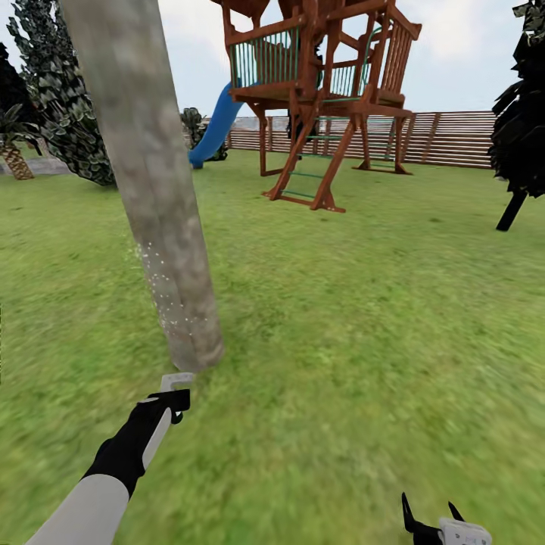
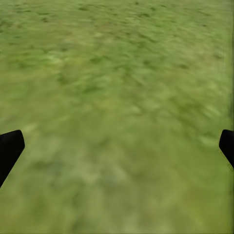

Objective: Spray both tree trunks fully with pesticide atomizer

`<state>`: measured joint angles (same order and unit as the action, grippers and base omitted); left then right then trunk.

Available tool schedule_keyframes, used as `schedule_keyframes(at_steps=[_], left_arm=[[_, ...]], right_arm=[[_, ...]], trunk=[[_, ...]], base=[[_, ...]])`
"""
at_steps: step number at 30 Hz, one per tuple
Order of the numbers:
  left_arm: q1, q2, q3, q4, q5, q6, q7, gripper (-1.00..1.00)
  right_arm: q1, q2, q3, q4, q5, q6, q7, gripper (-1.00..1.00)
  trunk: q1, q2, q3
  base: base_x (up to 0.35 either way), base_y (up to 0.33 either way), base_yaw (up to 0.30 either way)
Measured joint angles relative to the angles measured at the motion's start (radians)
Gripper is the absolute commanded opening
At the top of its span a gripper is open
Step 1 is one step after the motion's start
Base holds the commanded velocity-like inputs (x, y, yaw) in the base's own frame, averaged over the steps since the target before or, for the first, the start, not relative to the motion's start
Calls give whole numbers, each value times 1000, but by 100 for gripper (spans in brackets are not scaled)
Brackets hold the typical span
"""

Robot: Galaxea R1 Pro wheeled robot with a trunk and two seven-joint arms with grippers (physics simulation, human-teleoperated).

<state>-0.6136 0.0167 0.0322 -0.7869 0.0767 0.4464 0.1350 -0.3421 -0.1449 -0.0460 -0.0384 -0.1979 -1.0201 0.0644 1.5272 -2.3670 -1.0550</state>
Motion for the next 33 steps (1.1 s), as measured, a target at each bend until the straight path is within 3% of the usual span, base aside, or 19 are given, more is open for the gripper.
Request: schedule_keyframes(at_steps=[11,33], left_arm=[[0,-1,0,0,1,0,0,-100],[0,-1,0,0,0,0,0,-100]], right_arm=[[0,0,0,0,0,0,0,100],[0,0,0,0,0,0,0,100]], trunk=[[0,0,0],[0,0,0]], base=[[116,-275,257],[116,-275,20]])
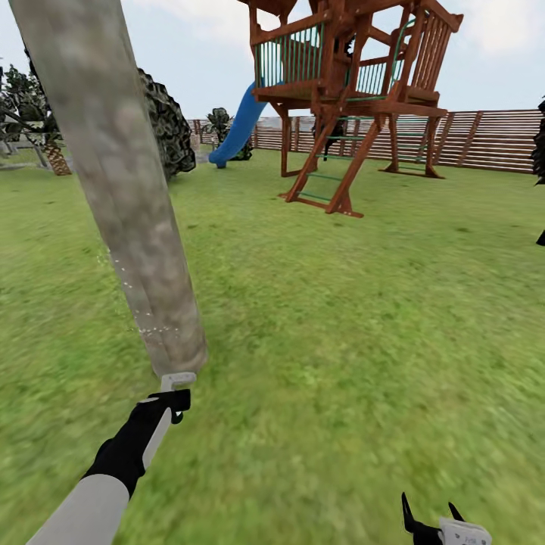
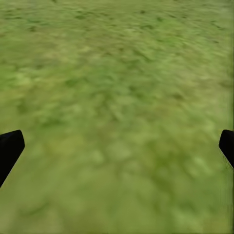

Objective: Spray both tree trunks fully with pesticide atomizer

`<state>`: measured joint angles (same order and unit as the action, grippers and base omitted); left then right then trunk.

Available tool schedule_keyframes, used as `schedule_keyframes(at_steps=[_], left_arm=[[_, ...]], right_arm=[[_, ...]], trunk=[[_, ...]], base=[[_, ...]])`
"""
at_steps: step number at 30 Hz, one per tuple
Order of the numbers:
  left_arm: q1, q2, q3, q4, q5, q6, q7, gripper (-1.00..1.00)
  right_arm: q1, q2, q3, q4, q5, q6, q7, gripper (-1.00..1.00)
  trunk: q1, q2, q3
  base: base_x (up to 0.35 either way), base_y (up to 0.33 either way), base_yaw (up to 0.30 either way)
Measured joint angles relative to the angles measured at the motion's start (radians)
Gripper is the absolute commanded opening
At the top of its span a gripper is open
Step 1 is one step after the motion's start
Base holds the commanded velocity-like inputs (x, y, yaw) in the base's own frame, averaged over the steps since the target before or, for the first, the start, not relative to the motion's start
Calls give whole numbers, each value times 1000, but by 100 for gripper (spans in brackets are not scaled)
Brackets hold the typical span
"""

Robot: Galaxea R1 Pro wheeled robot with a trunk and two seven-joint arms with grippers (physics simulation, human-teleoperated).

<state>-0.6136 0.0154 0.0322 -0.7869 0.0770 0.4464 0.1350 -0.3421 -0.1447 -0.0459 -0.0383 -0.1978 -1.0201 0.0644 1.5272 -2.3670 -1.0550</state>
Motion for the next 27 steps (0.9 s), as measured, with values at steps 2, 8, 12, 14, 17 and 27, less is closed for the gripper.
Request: schedule_keyframes(at_steps=[2,8,12,14,17,27], left_arm=[[0,0,0,0,0,0,0,-100],[0,0,0,0,0,0,0,-100],[0,0,0,0,0,0,0,-100],[0,0,0,0,0,0,0,-100],[0,0,0,0,0,0,0,-100],[0,0,0,0,0,0,0,-100]], right_arm=[[0,0,0,0,0,0,0,100],[0,0,0,0,0,0,0,100],[0,0,0,0,0,0,0,100],[0,0,0,0,0,0,0,100],[0,0,0,0,0,0,0,100],[0,0,0,0,0,0,0,100]], trunk=[[0,0,0],[0,0,0],[0,0,0],[0,0,0],[0,0,0],[0,0,0]], base=[[116,-275,208],[116,-275,270],[116,-275,277],[116,-275,277],[116,-275,272],[116,-275,23]])
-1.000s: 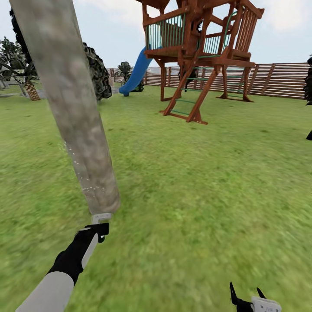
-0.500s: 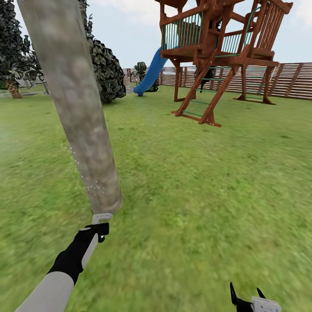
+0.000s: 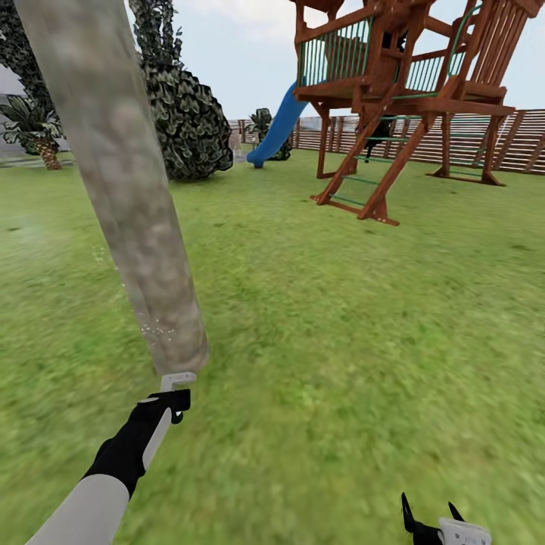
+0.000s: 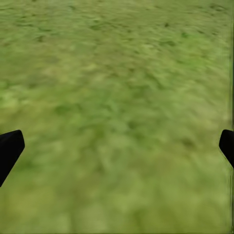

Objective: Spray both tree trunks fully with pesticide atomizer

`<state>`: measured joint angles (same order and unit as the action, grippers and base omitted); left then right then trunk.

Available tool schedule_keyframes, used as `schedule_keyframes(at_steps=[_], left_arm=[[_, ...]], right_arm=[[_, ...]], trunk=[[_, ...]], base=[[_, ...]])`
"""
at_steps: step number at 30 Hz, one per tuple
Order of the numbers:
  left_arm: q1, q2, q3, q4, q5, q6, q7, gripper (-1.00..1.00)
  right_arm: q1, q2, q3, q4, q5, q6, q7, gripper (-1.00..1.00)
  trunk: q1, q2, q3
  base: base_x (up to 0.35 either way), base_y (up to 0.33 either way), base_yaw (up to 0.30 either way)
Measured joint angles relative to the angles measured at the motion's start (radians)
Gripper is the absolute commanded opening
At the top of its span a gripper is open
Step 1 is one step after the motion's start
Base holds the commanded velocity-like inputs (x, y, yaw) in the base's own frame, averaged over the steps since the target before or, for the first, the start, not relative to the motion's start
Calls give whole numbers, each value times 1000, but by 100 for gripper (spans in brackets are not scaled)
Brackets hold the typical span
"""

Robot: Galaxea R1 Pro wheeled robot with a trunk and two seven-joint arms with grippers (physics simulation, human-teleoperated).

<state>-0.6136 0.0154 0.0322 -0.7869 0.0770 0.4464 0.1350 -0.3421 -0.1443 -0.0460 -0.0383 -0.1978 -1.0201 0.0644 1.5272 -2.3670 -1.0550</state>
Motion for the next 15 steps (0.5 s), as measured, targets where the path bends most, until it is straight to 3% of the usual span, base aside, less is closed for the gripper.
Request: schedule_keyframes(at_steps=[4,15], left_arm=[[0,0,0,0,0,0,0,-100],[0,0,0,0,0,0,0,-100]], right_arm=[[0,-1,0,0,0,0,0,100],[0,0,0,0,0,0,0,100]], trunk=[[0,0,0],[0,0,0]], base=[[116,-275,106],[116,-275,271]])
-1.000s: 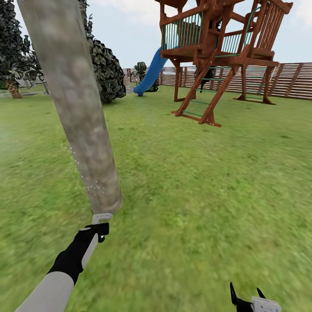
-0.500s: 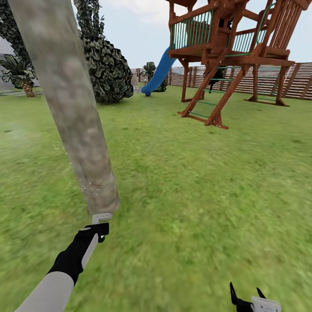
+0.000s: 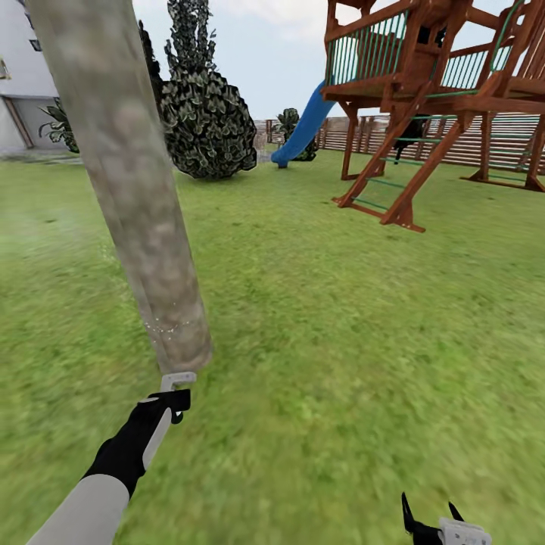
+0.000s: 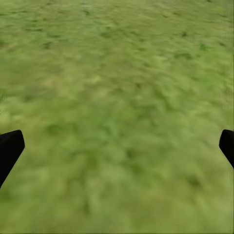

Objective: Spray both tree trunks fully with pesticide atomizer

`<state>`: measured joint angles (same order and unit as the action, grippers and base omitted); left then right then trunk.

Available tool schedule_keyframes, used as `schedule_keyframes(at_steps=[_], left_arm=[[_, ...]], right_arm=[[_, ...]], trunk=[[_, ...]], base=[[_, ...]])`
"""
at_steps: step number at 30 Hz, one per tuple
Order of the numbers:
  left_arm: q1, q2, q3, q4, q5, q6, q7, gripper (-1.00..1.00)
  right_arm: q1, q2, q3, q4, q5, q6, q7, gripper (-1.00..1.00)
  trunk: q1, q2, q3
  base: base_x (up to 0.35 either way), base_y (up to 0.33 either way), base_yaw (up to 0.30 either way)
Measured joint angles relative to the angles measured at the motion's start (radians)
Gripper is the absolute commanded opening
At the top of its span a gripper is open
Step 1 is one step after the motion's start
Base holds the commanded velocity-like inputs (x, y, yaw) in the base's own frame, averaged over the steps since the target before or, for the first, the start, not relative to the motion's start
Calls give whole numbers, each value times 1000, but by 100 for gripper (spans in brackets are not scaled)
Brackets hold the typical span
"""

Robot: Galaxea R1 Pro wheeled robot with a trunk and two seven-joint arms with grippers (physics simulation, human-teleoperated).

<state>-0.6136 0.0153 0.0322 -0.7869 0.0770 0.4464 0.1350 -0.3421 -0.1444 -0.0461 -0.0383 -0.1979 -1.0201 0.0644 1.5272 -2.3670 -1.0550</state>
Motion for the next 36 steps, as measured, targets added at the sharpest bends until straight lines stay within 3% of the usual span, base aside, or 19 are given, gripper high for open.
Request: schedule_keyframes(at_steps=[22,25,34,36], left_arm=[[0,0,0,0,0,-1,0,-100],[1,1,0,1,0,-52,5,-100],[2,9,1,22,12,-62,6,-100],[1,11,22,42,16,-66,5,-100]], right_arm=[[0,0,0,0,0,0,0,100],[0,0,0,0,0,0,0,100],[0,-1,0,0,0,0,0,100],[0,-1,0,0,0,0,0,100]], trunk=[[0,0,0],[0,0,0],[0,0,0],[0,0,0]], base=[[105,-275,278],[1,-260,277],[0,-29,210],[0,0,11]])
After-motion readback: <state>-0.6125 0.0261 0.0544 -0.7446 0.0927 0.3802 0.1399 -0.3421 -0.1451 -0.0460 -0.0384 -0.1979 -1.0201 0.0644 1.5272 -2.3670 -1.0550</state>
